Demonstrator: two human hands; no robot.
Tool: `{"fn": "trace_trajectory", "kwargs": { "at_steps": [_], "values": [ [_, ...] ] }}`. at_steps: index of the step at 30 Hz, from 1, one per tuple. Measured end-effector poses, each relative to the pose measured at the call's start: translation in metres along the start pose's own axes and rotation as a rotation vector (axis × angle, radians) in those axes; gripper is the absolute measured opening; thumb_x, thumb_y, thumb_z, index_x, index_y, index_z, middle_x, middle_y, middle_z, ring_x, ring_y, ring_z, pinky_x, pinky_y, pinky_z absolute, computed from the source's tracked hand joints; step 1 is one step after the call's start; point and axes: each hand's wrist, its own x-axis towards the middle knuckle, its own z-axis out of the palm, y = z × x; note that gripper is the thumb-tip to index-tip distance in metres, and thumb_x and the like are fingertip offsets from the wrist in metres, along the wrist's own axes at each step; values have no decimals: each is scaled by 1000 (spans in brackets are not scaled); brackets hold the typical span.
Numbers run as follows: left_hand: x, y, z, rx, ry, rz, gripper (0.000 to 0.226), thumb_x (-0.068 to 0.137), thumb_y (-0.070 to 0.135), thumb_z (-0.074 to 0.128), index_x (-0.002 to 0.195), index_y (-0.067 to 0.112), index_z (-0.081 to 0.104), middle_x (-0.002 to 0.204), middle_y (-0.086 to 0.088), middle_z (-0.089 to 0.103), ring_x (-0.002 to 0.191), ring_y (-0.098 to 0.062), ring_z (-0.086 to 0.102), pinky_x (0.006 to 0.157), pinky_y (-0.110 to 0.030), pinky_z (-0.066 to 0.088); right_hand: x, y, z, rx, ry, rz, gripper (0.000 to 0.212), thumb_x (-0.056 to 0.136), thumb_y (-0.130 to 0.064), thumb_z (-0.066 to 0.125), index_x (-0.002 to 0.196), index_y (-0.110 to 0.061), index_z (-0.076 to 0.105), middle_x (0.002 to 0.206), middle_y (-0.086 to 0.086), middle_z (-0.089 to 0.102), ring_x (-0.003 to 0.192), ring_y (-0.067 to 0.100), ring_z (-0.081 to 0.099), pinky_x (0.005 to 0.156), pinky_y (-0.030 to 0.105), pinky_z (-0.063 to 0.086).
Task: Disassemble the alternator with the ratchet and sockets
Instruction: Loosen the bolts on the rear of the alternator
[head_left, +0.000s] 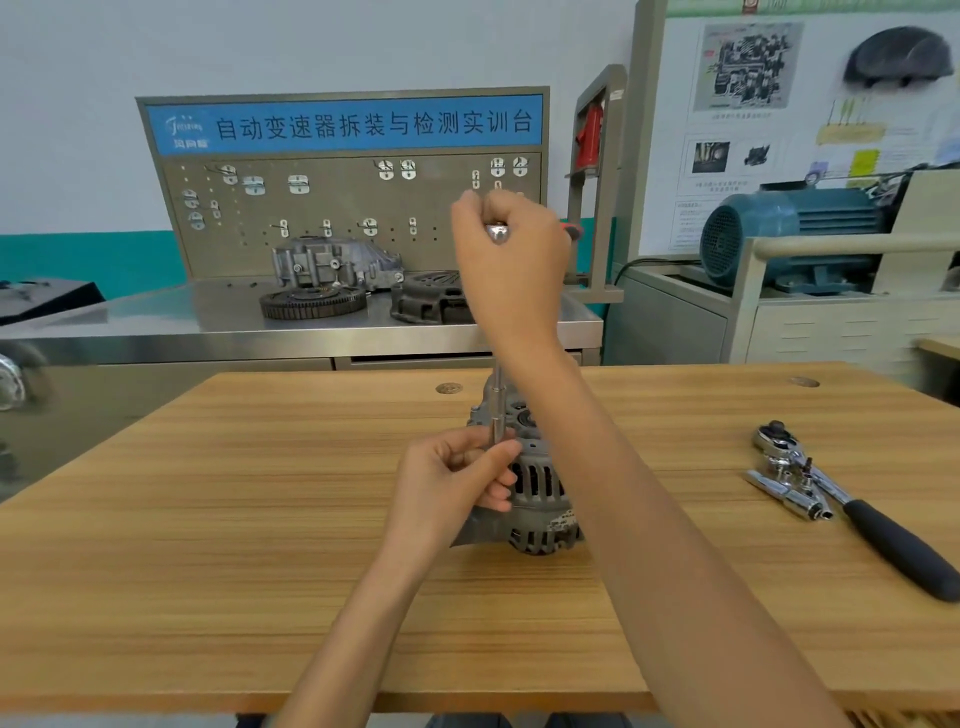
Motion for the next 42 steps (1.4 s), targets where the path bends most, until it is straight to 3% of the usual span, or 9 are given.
{"fn": "trace_trajectory", "kwargs": {
  "at_steps": [6, 13, 15, 21, 25, 28, 32, 37, 42],
  "values": [
    [2, 2, -4, 16, -55, -12, 8, 86, 8, 65, 88, 14, 71, 54, 0, 64, 45, -6, 58, 48, -17, 52, 16, 6, -15, 763, -373, 380, 47, 96, -4, 43, 50, -13, 41, 47, -7, 45, 64, 13, 48, 76, 12, 48],
    [2, -1, 3, 4, 35, -22, 6, 85, 10, 65, 84, 11, 70, 52, -2, 63, 39, -6, 54, 43, -17, 49, -11, -4, 2, -293, 192, -152, 37, 90, -15, 56, 57, -18, 41, 54, -6, 41, 59, 12, 38, 73, 25, 30],
    [1, -1, 2, 17, 26, -14, 7, 86, 11, 64, 84, 13, 70, 54, -2, 64, 41, -6, 55, 45, -17, 50, -12, -7, 4, -301, 197, -178, 36, 91, -16, 55, 57, -17, 43, 54, -4, 43, 61, 16, 40, 77, 28, 32],
    [-2, 2, -3, 8, -73, 1, 15, 88, 9, 62, 92, 22, 68, 57, 0, 66, 48, -6, 60, 51, -17, 53, 10, -5, -11, 364, -349, 205, 45, 95, -9, 49, 51, -12, 41, 54, 0, 41, 61, 11, 42, 68, 5, 41],
    [-1, 0, -4, 28, -48, 21, 9, 88, 11, 63, 89, 16, 70, 55, 0, 65, 44, -6, 57, 47, -16, 50, 13, -1, -13, 688, -325, 420, 46, 96, -6, 45, 50, -13, 43, 48, -7, 47, 65, 13, 47, 88, 18, 46],
    [1, -4, -2, 41, 6, 25, 8, 86, 12, 65, 85, 18, 70, 52, 1, 63, 41, -6, 54, 44, -16, 47, 3, 0, -9, 271, -144, 183, 41, 94, -10, 50, 54, -13, 44, 52, -8, 40, 57, 5, 40, 66, 7, 36],
    [2, -9, -1, 74, 24, 62, 8, 85, 13, 66, 84, 21, 69, 52, 1, 63, 42, -7, 55, 45, -19, 49, -8, -5, -2, -467, 68, -123, 35, 94, -24, 51, 61, -17, 41, 60, -7, 42, 67, 14, 41, 82, 25, 27],
    [2, -9, -3, 61, -37, 70, 11, 86, 13, 66, 90, 22, 70, 57, -1, 65, 47, -7, 58, 49, -19, 52, 6, -2, -13, 209, -210, 142, 45, 94, -11, 52, 51, -17, 37, 51, -5, 36, 58, 8, 38, 66, 14, 37],
    [1, -11, -2, 42, -7, 87, 7, 84, 16, 66, 88, 18, 72, 55, -1, 65, 45, -7, 57, 47, -18, 50, 13, -1, -14, 761, -415, 391, 53, 97, -7, 42, 44, -16, 42, 46, -5, 45, 64, 12, 55, 84, 26, 44]
  ]
}}
